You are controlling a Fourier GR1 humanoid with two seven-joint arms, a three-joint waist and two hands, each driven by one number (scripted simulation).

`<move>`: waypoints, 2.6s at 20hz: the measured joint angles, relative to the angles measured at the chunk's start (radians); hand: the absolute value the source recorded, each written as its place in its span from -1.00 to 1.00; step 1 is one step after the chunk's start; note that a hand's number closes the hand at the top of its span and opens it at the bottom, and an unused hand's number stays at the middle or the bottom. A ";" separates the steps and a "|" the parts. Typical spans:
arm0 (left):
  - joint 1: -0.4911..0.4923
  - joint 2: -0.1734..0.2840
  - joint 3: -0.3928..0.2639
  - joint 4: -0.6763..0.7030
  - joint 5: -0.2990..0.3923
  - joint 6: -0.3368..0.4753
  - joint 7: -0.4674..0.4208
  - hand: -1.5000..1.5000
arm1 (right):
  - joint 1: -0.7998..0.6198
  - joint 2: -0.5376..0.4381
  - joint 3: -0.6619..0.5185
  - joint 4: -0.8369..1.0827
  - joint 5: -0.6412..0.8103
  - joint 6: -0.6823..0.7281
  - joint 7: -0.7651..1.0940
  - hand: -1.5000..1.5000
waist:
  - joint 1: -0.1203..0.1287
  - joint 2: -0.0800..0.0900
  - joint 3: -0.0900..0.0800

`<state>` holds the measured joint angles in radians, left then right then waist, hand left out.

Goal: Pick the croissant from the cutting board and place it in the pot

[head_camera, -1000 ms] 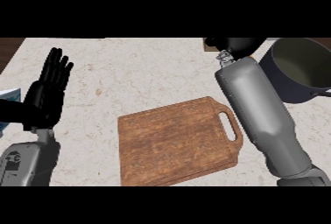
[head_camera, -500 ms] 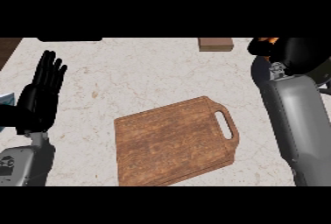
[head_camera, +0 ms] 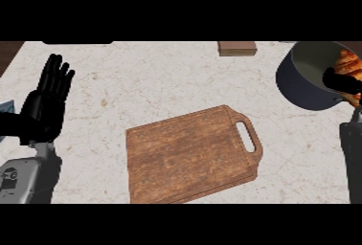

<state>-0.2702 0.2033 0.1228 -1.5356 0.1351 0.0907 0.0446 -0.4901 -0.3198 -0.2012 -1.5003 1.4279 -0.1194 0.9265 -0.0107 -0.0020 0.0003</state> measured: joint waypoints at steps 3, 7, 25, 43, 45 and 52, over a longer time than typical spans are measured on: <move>-0.003 -0.008 -0.007 -0.001 -0.009 0.004 0.004 0.00 | 0.053 -0.044 -0.054 0.019 -0.059 -0.039 -0.069 1.00 | 0.004 0.001 0.000; 0.005 -0.007 -0.003 -0.011 -0.007 -0.006 0.005 0.00 | 0.072 -0.070 -0.099 0.105 -0.099 -0.111 -0.124 1.00 | 0.010 0.002 0.000; -0.009 -0.022 -0.006 -0.003 -0.018 -0.004 0.002 0.00 | 0.024 -0.062 -0.263 0.404 -0.514 -0.258 -0.491 -1.00 | 0.014 -0.003 -0.007; 0.015 -0.030 0.002 0.001 -0.027 -0.009 -0.018 0.00 | 0.200 0.005 -0.482 0.098 -0.964 -0.416 -0.713 -1.00 | 0.002 0.000 0.000; 0.012 -0.030 0.002 -0.001 -0.025 -0.011 -0.014 0.00 | 0.236 -0.007 -0.515 0.081 -1.028 -0.405 -0.753 -1.00 | 0.003 0.000 0.000; -0.001 -0.025 0.003 -0.014 -0.028 -0.008 0.019 0.00 | 0.442 0.015 -0.622 -0.076 -1.203 -0.337 -0.837 -1.00 | 0.000 0.000 0.000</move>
<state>-0.2716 0.1785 0.1263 -1.5491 0.1070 0.0829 0.0635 -0.0478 -0.3052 -0.8231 -1.5767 0.2249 -0.4565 0.0897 -0.0109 -0.0023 0.0001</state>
